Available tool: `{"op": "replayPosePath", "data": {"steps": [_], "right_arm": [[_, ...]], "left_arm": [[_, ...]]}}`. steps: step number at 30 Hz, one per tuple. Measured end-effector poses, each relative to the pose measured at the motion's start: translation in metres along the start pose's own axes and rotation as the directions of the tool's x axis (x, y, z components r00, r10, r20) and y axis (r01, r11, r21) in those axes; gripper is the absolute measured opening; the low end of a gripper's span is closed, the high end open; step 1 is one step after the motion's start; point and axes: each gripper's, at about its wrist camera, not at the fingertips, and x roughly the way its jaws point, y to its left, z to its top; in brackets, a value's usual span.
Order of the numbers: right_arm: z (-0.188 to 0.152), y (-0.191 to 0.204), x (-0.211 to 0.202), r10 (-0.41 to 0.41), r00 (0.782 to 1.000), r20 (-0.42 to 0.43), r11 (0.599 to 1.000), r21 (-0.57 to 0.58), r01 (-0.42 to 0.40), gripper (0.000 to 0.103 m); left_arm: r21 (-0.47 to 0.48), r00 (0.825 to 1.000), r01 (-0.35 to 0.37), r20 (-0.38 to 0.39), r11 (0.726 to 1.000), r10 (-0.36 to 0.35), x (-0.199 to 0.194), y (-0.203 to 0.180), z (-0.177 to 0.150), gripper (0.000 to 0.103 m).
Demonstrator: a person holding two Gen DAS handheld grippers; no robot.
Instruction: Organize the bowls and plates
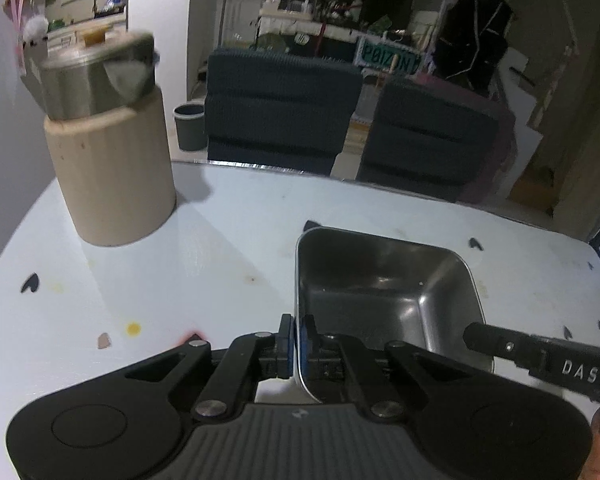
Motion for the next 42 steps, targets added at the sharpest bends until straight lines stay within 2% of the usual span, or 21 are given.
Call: {"op": "replayPosePath", "data": {"steps": [11,22,33,42], "right_arm": [[-0.026,0.014,-0.078,0.026,0.999,0.044,0.999,-0.020,-0.025,0.005],[-0.057,0.029,-0.122,0.051,0.998,0.048,0.998,-0.047,-0.049,0.005],[-0.096,0.055,-0.129,0.101,0.994,-0.041,0.991,-0.082,-0.104,0.007],[-0.119,0.074,-0.109,0.071,0.986,-0.148,0.981,-0.168,-0.096,0.008]], "left_arm": [[0.065,0.996,0.019,0.085,0.998,-0.025,-0.078,-0.015,-0.022,0.005],[0.073,0.990,0.042,0.129,0.996,-0.051,-0.135,-0.009,-0.057,0.006],[0.074,0.993,-0.020,0.119,0.997,0.011,-0.167,0.016,-0.100,0.005],[0.112,0.998,-0.059,0.009,0.992,0.058,-0.156,0.034,-0.133,0.005]]}}
